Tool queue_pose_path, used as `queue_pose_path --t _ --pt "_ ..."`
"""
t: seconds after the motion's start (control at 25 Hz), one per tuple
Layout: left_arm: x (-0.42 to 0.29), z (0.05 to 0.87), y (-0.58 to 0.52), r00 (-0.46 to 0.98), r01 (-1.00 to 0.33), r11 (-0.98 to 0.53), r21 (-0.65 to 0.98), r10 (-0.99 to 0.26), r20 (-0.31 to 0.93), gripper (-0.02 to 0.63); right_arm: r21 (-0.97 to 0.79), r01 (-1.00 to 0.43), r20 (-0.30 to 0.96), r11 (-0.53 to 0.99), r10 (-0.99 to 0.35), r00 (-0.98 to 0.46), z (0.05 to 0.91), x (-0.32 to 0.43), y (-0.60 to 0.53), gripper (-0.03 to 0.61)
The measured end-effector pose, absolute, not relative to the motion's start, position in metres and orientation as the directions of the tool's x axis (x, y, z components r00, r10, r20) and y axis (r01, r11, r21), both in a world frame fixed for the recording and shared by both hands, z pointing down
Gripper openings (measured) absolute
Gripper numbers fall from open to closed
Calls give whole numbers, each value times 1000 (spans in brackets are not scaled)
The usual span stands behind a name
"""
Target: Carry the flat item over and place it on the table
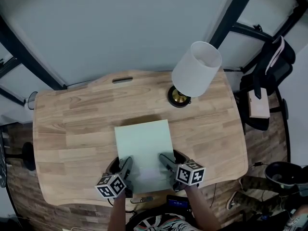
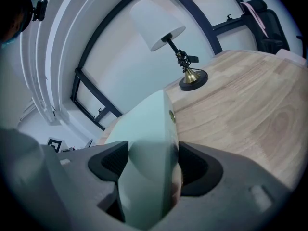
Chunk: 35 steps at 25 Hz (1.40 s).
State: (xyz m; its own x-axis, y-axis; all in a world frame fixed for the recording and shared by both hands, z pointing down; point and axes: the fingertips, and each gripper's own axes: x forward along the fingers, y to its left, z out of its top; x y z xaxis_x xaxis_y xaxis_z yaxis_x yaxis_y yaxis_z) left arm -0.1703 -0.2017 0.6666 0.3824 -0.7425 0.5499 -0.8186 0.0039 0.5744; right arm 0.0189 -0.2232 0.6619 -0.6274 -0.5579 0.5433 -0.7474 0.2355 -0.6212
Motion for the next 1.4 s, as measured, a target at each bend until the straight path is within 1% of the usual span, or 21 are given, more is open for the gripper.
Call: queue_pose_path --t 0.32,1.04,1.4 --pt "-170 682 -207 384 -825 14 565 -720 578 282 -635 -745 566 204 -533 -629 679 19 -226 308" --pt "-173 685 -210 355 -840 40 541 -714 604 282 -626 -748 580 219 -511 -635 682 17 -234 308" --pt "-178 652 -210 318 -861 14 509 -765 560 282 -546 -782 567 300 -555 -609 649 20 -237 305"
